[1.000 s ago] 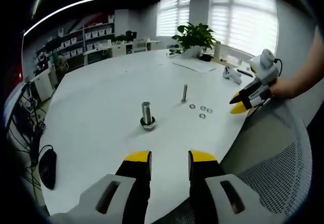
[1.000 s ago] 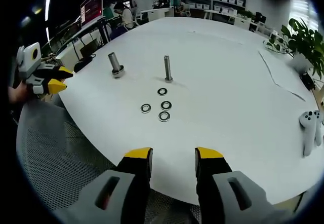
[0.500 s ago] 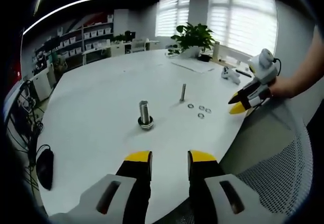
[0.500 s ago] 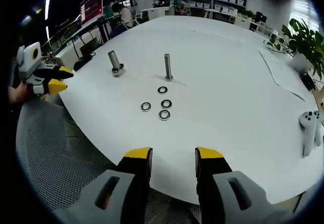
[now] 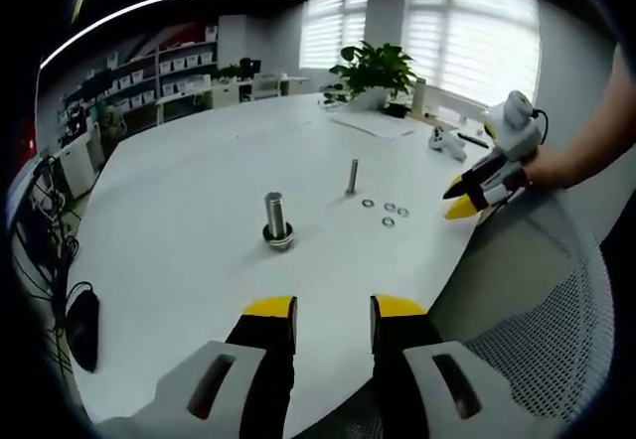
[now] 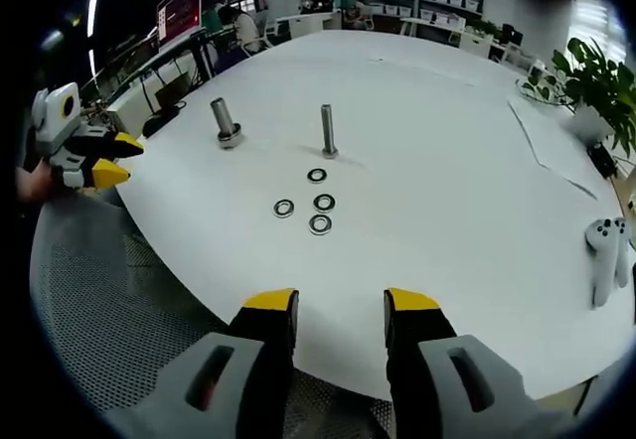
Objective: Place the washer onto the threaded stud by aligning its center hole with the stud, sliding it down to the base, and recovering from edge contact or off-axis alignment until the washer reaches the visible bottom stop.
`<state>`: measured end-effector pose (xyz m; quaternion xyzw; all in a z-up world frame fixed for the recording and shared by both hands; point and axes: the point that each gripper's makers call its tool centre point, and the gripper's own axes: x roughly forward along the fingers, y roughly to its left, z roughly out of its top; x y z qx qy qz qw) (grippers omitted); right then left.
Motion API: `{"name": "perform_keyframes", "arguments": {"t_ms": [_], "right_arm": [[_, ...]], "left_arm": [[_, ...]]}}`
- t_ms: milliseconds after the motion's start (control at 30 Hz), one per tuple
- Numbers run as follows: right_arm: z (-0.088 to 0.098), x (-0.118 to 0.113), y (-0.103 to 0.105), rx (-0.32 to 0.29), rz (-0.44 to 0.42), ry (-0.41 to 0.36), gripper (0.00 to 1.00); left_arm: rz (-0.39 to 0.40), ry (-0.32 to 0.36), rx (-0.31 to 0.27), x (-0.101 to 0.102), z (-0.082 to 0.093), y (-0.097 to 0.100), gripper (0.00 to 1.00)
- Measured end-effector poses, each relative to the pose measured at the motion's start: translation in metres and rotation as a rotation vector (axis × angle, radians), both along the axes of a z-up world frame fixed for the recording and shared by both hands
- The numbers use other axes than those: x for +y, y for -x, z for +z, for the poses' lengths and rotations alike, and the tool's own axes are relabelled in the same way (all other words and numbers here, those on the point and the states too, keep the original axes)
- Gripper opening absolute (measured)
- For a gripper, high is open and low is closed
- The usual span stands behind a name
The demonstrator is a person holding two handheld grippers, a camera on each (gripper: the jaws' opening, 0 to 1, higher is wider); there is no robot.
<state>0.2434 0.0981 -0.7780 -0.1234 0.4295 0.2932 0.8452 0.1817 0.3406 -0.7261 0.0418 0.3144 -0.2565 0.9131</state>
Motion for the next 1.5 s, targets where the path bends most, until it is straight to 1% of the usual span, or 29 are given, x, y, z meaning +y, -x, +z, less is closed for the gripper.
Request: {"name": "perform_keyframes", "arguments": {"t_ms": [200,500,833,1033,1200,1267,1300,1333,1400,1500], "right_arm": [[0.002,0.0,-0.001,-0.008,-0.007,-0.002,0.37],[0.002,0.0,-0.001,-0.01,-0.007,-0.001,0.37],[0.002,0.003,0.001,0.002,0.002,-0.007,0.37],[0.004,0.004,0.001,-0.008,0.006,-0.007,0.37],[0.002,0.007,0.005,0.003,0.031,0.002,0.37],[0.004,0.007,0.004,-0.01,0.036,0.01,0.37],[0.009,0.009,0.001,-0.033,0.038,-0.003,0.37],[0.01,0.009,0.001,-0.037,0.039,-0.008,0.37],[0.007,0.009,0.004,-0.017,0.051,0.003,0.37],[0.005,0.01,0.004,-0.01,0.059,0.009,0.37]], "left_arm": [[-0.03,-0.011,0.006,-0.005,-0.002,0.003,0.27],[-0.029,-0.001,0.019,-0.005,-0.003,0.003,0.28],[-0.029,-0.003,0.022,-0.004,-0.004,0.003,0.28],[-0.034,-0.002,0.018,-0.005,-0.003,0.004,0.28],[-0.034,-0.006,0.021,-0.004,-0.004,0.004,0.28],[-0.035,-0.007,0.022,-0.004,-0.004,0.004,0.28],[-0.036,-0.008,0.019,-0.004,-0.004,0.004,0.28],[-0.037,-0.006,0.018,-0.004,-0.004,0.004,0.28],[-0.036,-0.002,0.02,-0.005,-0.004,0.005,0.28],[-0.036,-0.005,0.022,-0.004,-0.004,0.005,0.28]]}}
